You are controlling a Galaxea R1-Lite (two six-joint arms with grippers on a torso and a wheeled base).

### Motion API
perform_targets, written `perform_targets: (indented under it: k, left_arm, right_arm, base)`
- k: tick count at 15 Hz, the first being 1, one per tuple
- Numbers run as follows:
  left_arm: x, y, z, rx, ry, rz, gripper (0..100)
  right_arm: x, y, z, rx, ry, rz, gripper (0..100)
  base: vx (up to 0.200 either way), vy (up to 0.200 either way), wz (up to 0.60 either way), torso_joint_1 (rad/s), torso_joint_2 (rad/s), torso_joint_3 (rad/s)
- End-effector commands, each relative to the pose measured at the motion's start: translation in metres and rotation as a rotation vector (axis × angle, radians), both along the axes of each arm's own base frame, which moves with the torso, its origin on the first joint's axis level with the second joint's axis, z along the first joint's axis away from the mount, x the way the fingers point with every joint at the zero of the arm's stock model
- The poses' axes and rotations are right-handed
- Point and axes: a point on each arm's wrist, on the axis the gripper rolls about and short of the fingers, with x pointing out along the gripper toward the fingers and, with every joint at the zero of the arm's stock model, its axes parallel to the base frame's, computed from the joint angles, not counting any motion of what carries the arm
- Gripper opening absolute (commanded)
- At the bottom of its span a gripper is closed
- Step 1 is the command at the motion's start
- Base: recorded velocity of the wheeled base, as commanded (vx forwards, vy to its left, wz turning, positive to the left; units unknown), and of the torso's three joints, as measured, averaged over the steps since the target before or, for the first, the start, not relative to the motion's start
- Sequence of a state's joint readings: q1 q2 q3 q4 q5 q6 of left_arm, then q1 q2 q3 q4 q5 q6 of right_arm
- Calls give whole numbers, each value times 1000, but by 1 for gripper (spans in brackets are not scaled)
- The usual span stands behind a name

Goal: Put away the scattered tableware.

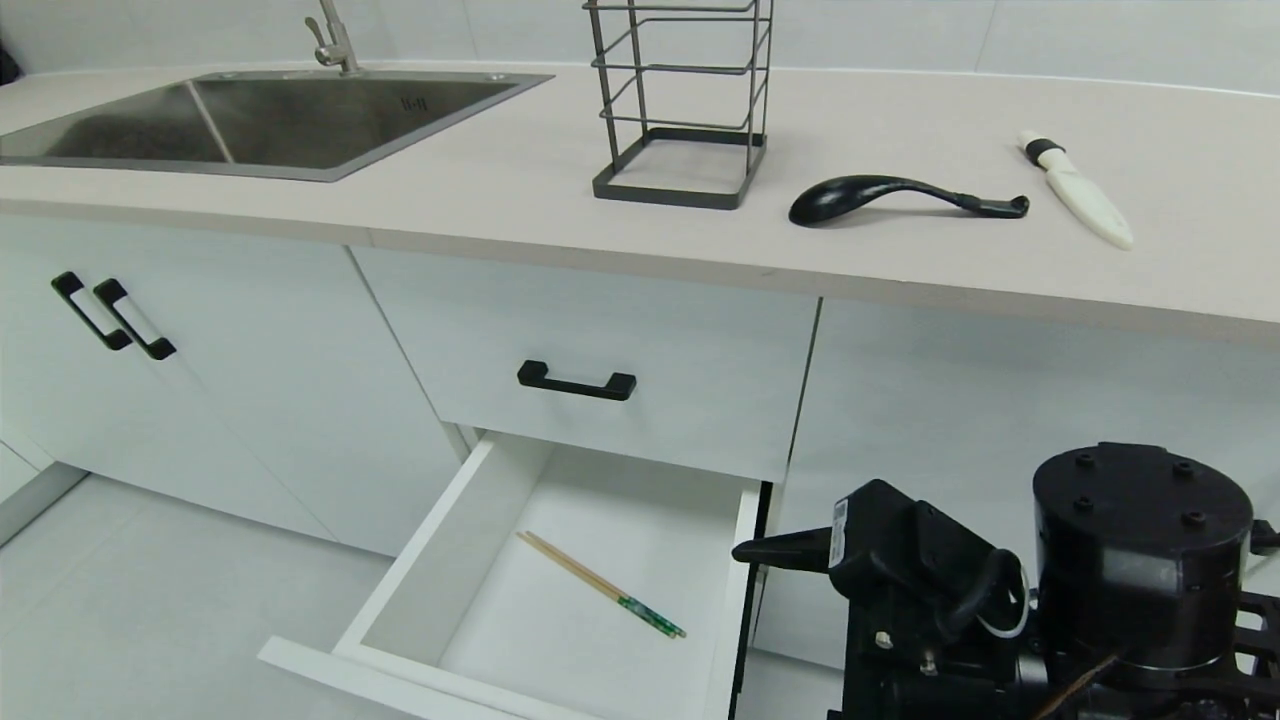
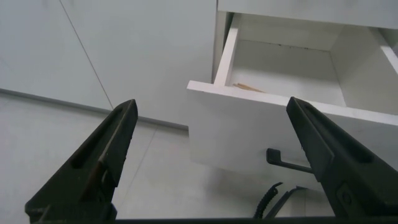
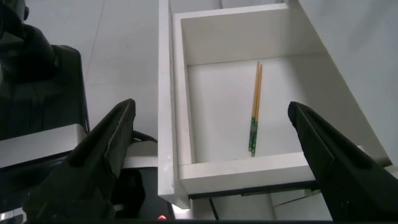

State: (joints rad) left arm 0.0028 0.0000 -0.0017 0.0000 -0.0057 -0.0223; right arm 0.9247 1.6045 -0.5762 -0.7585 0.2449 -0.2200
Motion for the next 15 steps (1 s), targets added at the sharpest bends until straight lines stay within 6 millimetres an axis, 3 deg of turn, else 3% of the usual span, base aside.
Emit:
perform_targets:
  k: [1,10,13,15]
  left_arm:
    - [0,0,0,-1,0,0,100]
    - [0,0,0,-1,0,0,100]
    - [0,0,0,-1,0,0,100]
    - [0,0,0,-1,0,0,100]
  right_arm:
    - [0,0,-1,-2,3,1,100]
    - [-1,-1,-3,-11,9,1,100]
    - [0,0,-3,-9,10,0,100]
    - [0,0,-4,-11,13,-2,100]
  base:
    - [0,0,0,256,-7,-119]
    - [0,0,0,227,-504,-206]
    - [0,0,0,105,-479,-216]
    - [0,0,0,354,-495,-224]
